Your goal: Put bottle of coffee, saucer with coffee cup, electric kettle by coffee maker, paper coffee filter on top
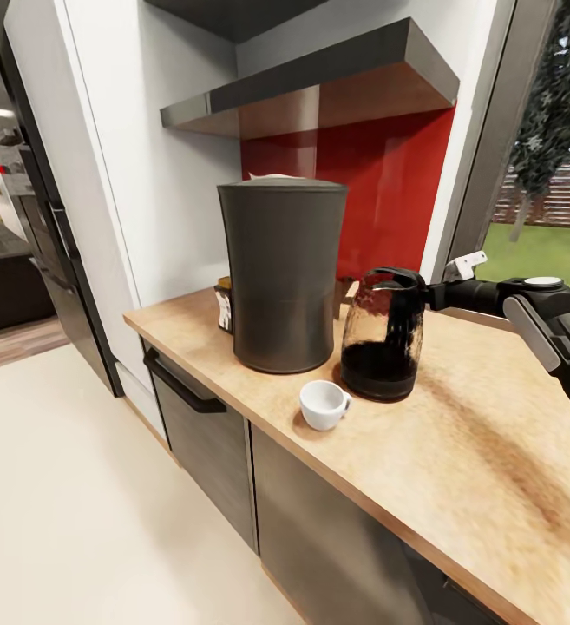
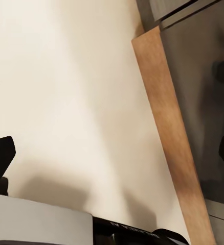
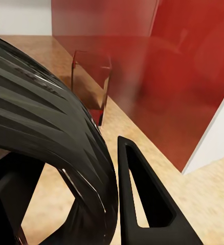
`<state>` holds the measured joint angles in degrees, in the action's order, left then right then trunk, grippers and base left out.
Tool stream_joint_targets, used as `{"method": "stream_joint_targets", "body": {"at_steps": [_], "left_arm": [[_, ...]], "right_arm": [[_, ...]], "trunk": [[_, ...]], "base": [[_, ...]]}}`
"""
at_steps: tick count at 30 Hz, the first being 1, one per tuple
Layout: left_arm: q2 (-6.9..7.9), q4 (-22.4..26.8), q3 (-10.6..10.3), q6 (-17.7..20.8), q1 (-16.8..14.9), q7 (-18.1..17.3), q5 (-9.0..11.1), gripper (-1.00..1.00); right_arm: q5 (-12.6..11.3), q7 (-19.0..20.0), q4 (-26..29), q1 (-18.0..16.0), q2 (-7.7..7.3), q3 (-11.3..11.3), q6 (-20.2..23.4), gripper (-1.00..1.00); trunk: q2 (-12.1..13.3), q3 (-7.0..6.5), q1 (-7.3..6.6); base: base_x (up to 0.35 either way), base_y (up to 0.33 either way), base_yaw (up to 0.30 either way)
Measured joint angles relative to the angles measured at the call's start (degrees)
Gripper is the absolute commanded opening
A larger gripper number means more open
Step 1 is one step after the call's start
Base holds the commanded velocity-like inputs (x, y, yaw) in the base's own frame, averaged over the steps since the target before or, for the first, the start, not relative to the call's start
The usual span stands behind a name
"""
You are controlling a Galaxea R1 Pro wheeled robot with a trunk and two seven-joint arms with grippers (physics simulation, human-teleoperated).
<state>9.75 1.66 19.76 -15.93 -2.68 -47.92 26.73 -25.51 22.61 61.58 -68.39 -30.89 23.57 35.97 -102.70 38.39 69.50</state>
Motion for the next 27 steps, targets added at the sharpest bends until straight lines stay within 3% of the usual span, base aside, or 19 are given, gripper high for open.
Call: {"method": "stream_joint_targets", "body": {"at_steps": [27], "left_arm": [[0.0, 0.0, -0.1, 0.0, 0.0, 0.1, 0.0, 1.0]], "right_arm": [[-0.5, 0.1, 0.0, -0.1, -0.01, -0.6, 0.0, -1.0]], "trunk": [[0.0, 0.75, -0.01]], "base": [[0.0, 0.0, 0.0]]}}
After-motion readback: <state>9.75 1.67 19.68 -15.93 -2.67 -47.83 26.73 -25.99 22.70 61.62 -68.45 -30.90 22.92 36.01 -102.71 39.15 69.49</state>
